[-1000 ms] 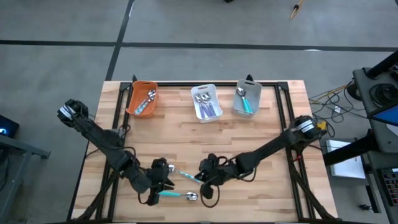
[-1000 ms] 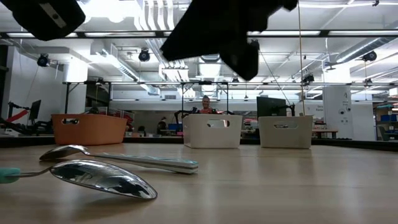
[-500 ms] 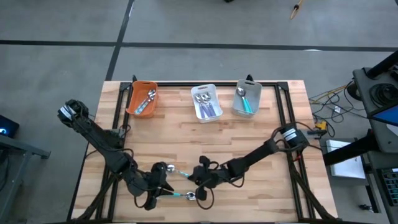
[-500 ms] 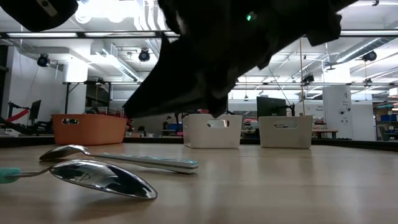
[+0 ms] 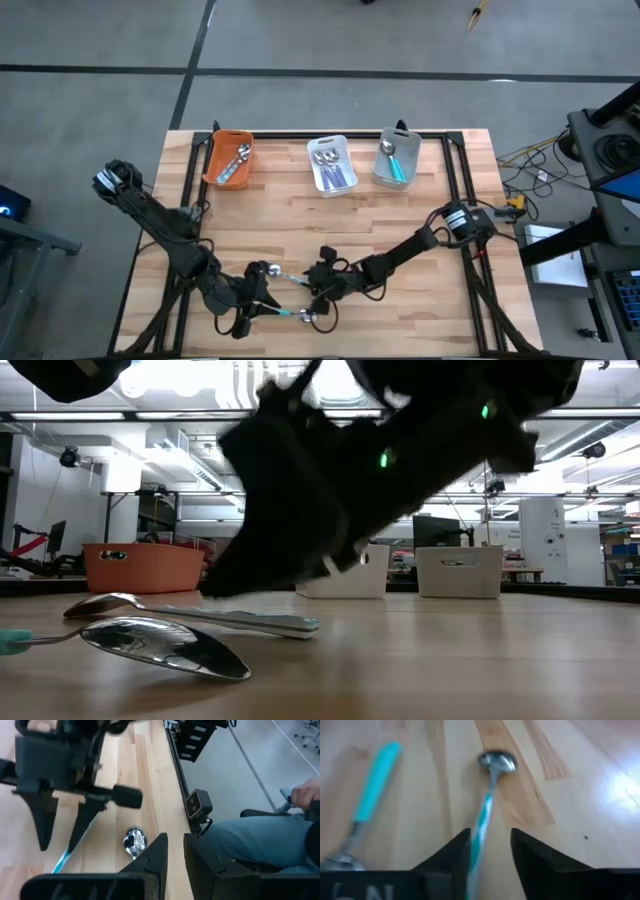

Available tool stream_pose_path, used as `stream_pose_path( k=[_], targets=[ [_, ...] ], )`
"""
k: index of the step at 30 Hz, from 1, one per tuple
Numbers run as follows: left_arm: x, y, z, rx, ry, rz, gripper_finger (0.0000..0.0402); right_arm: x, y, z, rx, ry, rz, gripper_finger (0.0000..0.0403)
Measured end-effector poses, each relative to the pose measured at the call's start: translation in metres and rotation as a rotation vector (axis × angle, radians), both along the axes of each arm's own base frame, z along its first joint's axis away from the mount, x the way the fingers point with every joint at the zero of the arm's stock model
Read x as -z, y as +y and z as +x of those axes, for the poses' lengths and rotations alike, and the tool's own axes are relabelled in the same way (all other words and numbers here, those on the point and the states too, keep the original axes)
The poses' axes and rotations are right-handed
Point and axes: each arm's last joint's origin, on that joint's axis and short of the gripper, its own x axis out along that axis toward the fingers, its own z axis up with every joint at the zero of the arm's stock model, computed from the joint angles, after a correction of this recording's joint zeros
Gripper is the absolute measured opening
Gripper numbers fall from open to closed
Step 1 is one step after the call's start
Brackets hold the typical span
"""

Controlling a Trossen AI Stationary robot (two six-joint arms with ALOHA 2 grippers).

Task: Sort silverware by color (type)
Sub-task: Put the blue patterned spoon into the orange bin

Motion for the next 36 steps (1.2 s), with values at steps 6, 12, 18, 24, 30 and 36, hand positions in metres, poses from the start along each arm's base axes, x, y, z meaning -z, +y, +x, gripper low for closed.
stream_pose_path(
  k=[6, 12, 18, 24, 30, 36],
  targets=[
    [0.0, 0.001, 0.001, -0.033, -0.028, 0.039, 0.0044, 0.013, 0.0, 0.005, 0.006, 0.008, -0.003, 0.0184],
    [-0.005, 0.006, 0.005, -0.147, -0.154, 0.182, 0.0044, 0.016, -0.004, 0.005, 0.009, 0.027, -0.008, 0.0183],
    [-0.01, 0.007, 0.007, -0.219, -0.221, 0.224, 0.0044, 0.006, -0.008, 0.005, 0.004, 0.03, -0.022, 0.017],
    [-0.009, 0.005, 0.006, -0.209, -0.212, 0.202, 0.0044, -0.012, -0.013, 0.006, 0.0, -0.008, -0.039, 0.0171],
    [-0.01, 0.005, 0.006, -0.229, -0.208, 0.164, 0.0044, -0.026, -0.016, 0.013, 0.001, -0.053, -0.012, 0.0173],
    [-0.01, 0.005, 0.007, -0.234, -0.215, 0.156, 0.0044, -0.03, -0.012, 0.025, -0.053, -0.076, -0.018, 0.0172]
  ],
)
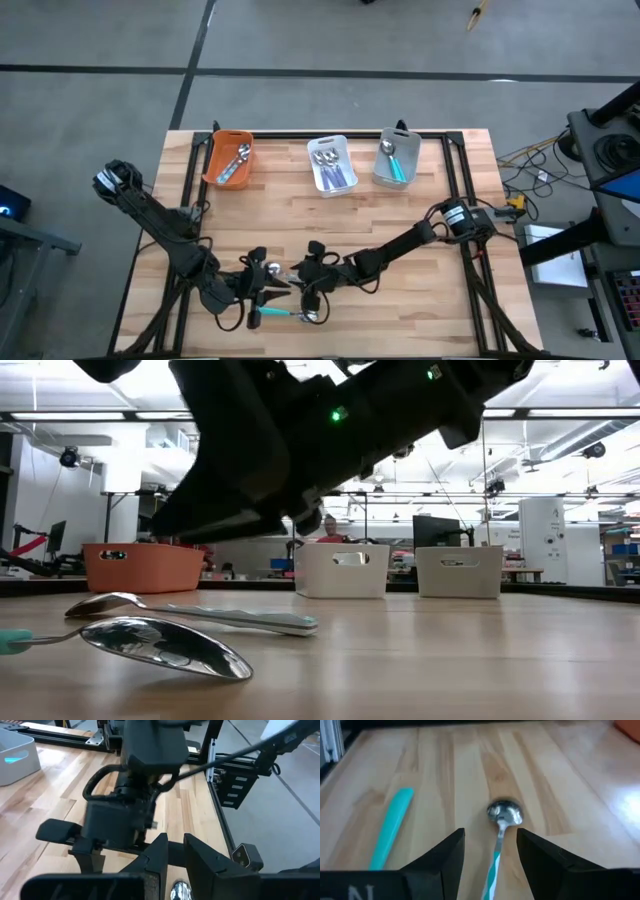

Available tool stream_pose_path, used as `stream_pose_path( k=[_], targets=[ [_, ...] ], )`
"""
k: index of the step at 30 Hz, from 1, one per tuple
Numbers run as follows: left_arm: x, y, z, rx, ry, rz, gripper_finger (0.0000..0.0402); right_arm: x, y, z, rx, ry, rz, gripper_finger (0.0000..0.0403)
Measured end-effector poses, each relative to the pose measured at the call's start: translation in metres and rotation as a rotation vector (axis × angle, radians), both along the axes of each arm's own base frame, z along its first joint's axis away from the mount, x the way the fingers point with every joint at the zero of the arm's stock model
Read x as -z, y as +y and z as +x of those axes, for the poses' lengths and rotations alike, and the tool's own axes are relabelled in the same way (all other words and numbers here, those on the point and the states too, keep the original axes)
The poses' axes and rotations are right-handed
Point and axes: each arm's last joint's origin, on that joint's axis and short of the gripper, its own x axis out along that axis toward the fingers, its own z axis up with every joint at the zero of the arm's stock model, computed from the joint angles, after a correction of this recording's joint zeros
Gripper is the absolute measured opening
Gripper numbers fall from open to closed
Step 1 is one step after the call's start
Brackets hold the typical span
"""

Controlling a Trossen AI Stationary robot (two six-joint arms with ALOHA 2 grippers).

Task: Sort silverware by color (type)
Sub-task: Put the blue patterned spoon into the orange bin

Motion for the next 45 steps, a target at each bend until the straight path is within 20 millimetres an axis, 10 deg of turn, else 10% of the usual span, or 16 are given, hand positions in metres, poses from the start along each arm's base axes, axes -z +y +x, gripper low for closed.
stream_pose_path(
  k=[22, 34, 45],
  targets=[
    [-0.001, 0.0, 0.0, 0.003, -0.007, 0.002, 0.0044, 0.008, -0.003, -0.002, 0.002, 0.052, -0.025, 0.0173],
    [0.0, 0.0, 0.0, 0.003, -0.004, 0.006, 0.0044, 0.063, -0.002, -0.001, 0.059, 0.131, -0.003, 0.0167],
    [-0.027, 0.002, -0.002, 0.054, -0.071, 0.093, 0.0044, 0.067, -0.009, 0.001, 0.076, 0.155, 0.025, 0.0027]
  ],
)
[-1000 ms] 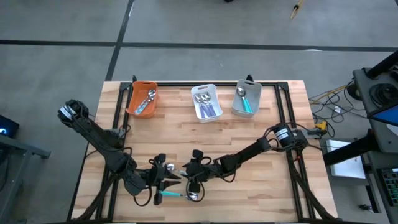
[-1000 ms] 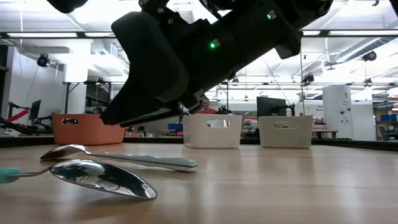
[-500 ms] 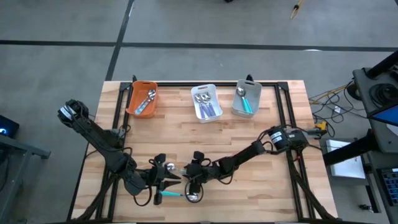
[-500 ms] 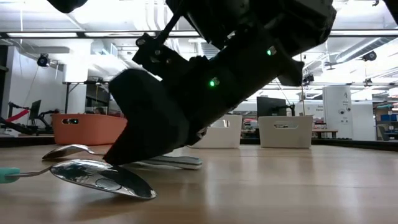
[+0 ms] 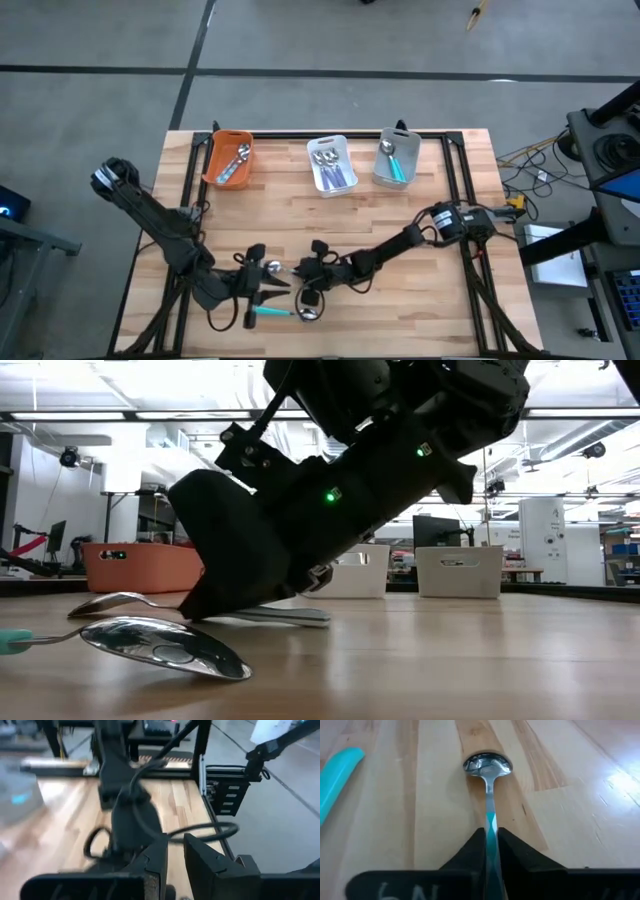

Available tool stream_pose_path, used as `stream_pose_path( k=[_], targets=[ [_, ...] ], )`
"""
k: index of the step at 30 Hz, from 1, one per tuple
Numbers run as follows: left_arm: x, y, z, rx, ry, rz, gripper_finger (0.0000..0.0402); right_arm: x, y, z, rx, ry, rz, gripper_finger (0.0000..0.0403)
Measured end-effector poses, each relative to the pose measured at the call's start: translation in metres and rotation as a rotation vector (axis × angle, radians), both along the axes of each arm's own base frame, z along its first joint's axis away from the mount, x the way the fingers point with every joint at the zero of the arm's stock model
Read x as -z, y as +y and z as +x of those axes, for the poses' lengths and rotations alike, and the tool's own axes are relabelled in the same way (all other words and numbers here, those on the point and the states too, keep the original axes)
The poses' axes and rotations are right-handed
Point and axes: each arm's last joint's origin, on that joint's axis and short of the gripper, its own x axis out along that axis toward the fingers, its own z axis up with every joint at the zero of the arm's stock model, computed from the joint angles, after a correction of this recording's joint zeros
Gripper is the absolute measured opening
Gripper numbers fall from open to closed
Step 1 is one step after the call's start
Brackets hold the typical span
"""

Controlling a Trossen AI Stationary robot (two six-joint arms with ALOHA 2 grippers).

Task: Sort silverware by color (type)
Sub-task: Put the blue patterned spoon into the orange bin

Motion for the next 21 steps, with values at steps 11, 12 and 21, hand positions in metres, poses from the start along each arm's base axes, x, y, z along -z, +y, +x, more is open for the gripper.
stream_pose_path(
  k=[11, 12, 21],
  targets=[
    [-0.027, 0.019, -0.016, 0.062, -0.026, 0.215, 0.0044, -0.067, -0.021, -0.012, -0.11, 0.079, -0.039, 0.0022],
    [-0.029, 0.022, -0.019, 0.061, -0.026, 0.221, 0.0044, -0.076, -0.025, -0.015, -0.113, 0.091, -0.058, 0.0022],
    [-0.045, 0.05, -0.045, 0.074, -0.044, 0.289, 0.005, -0.148, -0.065, -0.064, -0.109, 0.027, -0.084, 0.0021]
  ],
)
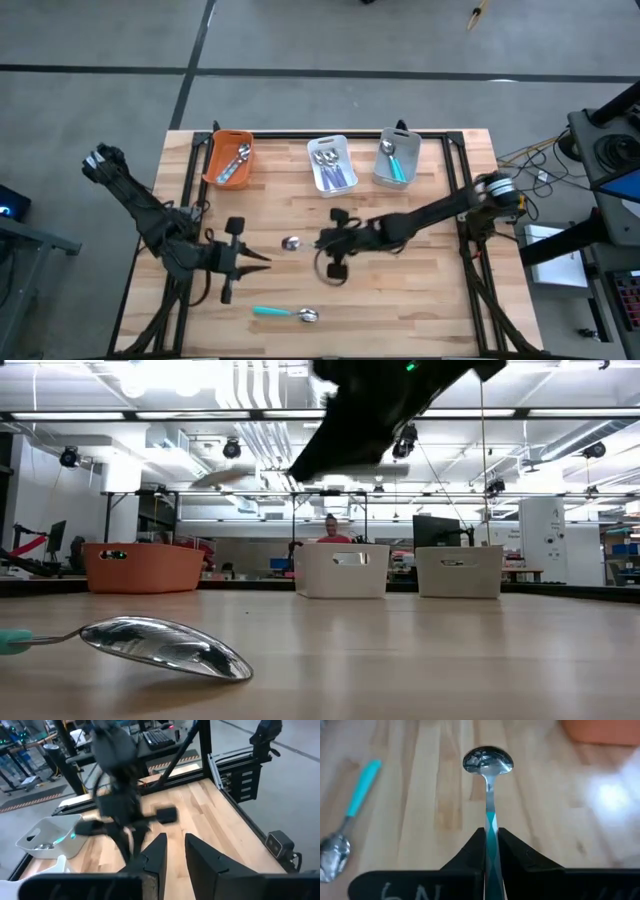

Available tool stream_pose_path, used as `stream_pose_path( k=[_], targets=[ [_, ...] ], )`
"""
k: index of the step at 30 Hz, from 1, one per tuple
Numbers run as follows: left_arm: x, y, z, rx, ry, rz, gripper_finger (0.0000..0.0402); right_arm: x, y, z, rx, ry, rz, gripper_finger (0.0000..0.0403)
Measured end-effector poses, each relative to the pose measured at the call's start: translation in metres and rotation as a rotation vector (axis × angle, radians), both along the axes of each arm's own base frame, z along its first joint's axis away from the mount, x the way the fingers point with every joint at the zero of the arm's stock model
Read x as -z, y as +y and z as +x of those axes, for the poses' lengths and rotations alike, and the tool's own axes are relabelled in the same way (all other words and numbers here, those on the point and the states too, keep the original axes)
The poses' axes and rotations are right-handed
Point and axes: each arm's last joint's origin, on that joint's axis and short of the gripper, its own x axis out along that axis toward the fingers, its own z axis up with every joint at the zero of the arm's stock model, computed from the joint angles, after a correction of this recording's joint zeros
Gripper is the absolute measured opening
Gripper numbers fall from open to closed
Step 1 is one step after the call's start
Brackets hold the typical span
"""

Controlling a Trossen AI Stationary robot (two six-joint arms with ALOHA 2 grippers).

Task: Sort silverware by color (type)
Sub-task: Put the blue patterned spoon into the orange bin

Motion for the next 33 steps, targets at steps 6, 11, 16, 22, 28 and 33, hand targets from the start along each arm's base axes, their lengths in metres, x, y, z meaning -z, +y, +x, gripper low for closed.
stream_pose_path(
  k=[6, 11, 16, 22, 28, 33],
  targets=[
    [0.009, 0.014, -0.015, 0.001, -0.058, -0.048, 0.008, -0.022, -0.017, -0.036, -0.083, -0.333, 0.137, 0.0021],
    [0.034, 0.018, -0.018, 0.007, -0.183, -0.107, 0.011, -0.023, -0.021, -0.055, -0.187, -0.729, 0.227, 0.0021],
    [0.055, 0.021, -0.02, 0.002, -0.273, -0.158, 0.0125, -0.021, -0.022, -0.057, -0.244, -0.93, 0.26, 0.0021],
    [0.06, 0.03, -0.011, -0.066, -0.431, -0.225, 0.0126, -0.027, -0.023, -0.037, -0.405, -1.085, 0.417, 0.0021],
    [0.057, 0.037, 0.01, -0.006, -0.507, -0.195, 0.0126, -0.032, -0.025, -0.002, -0.559, -1.091, 0.652, 0.0021],
    [0.05, 0.042, 0.03, 0.011, -0.515, -0.169, 0.0126, -0.032, -0.034, 0.028, -0.647, -1.042, 0.735, 0.0021]
  ],
)
